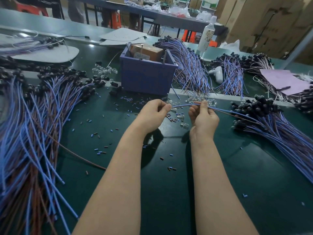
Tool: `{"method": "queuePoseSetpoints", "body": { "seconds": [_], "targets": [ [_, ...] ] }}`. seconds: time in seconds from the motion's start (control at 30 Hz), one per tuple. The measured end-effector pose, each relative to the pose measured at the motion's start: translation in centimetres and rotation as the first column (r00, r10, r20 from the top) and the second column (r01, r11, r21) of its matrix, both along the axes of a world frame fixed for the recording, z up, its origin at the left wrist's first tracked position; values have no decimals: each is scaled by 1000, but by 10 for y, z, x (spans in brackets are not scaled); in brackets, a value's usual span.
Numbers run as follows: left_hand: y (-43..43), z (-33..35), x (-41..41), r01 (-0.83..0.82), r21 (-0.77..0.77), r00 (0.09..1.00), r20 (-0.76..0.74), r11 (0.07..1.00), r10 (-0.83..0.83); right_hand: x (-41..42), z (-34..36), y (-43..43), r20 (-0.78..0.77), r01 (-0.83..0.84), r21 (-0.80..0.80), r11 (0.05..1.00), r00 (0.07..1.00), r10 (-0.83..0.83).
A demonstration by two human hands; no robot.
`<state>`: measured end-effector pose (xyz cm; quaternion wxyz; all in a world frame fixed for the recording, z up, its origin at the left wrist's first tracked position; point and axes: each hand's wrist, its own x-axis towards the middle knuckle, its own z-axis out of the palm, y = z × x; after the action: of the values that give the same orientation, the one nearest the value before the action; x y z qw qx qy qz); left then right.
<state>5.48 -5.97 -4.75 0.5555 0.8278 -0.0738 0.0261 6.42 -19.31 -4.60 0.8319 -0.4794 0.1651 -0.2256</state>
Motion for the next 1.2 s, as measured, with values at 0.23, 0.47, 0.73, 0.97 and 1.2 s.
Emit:
{"method": "queuePoseSetpoints", "body": {
  "seconds": [0.23,0.47,0.73,0.97,1.2],
  "targets": [
    [0,3,-1,18,69,1000,-5,997,-18,2,-2,0,-7,29,-13,999,1000,-29],
    [3,4,-2,-28,-67,999,-42,997,25,3,-3,0,-13,33,-11,999,999,-34],
    [21,1,5,-340,-133,940,-56,931,335,2,3,-18,-8,142,30,989,990,-142],
    [1,5,-2,-209,-40,976,48,977,211,0,4,-7,3,71,23,997,997,-71],
    [-9,6,-5,-103,-255,993,36,961,116,-1,5,0,17,0,-54,999,1000,1]
  ]
}}
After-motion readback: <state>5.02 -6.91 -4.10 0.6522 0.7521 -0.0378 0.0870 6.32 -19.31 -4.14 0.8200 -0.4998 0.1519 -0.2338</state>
